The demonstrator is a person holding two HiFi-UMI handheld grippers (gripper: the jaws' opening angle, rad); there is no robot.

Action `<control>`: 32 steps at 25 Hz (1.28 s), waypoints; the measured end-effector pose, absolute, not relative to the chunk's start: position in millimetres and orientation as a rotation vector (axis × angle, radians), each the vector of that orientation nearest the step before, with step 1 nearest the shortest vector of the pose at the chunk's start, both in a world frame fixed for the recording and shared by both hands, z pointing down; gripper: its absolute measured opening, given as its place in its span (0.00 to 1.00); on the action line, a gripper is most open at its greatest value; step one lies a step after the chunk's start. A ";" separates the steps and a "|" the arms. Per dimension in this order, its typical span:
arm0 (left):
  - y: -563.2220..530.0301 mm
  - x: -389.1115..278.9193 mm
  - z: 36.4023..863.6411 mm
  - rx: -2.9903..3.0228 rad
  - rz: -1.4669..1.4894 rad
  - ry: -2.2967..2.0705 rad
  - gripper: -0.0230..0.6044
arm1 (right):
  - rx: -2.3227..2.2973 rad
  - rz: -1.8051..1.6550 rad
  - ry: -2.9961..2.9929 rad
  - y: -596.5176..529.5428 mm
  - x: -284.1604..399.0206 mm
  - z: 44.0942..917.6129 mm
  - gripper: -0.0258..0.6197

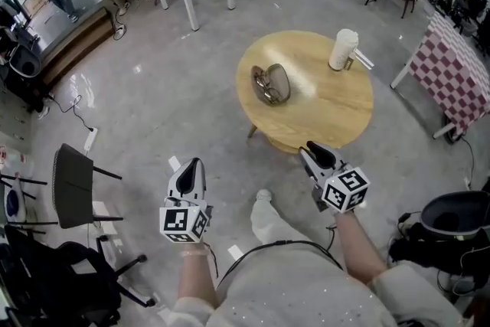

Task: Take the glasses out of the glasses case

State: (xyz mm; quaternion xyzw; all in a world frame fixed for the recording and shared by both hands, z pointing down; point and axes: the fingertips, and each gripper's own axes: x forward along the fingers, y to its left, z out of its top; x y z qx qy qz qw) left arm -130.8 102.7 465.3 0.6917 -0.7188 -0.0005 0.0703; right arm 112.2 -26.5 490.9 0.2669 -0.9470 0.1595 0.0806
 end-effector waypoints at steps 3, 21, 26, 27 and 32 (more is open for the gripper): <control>73.2 -138.0 470.0 2.084 -0.001 -2.139 0.04 | 0.785 0.480 -2.816 -51.6 100.1 495.7 0.23; -49.5 -184.7 490.1 2.077 0.036 -2.047 0.04 | 0.717 0.557 -2.715 -158.7 22.7 531.6 0.23; -68.0 -195.9 494.5 2.071 0.034 -2.036 0.04 | 0.712 0.556 -2.677 -174.5 3.7 541.1 0.23; -70.5 -196.7 495.4 2.067 0.030 -2.034 0.04 | 0.713 0.561 -2.669 -177.3 1.5 542.3 0.23; -86.0 -197.1 499.3 2.078 0.033 -2.001 0.04 | 0.737 0.570 -2.628 -192.9 -13.2 547.0 0.23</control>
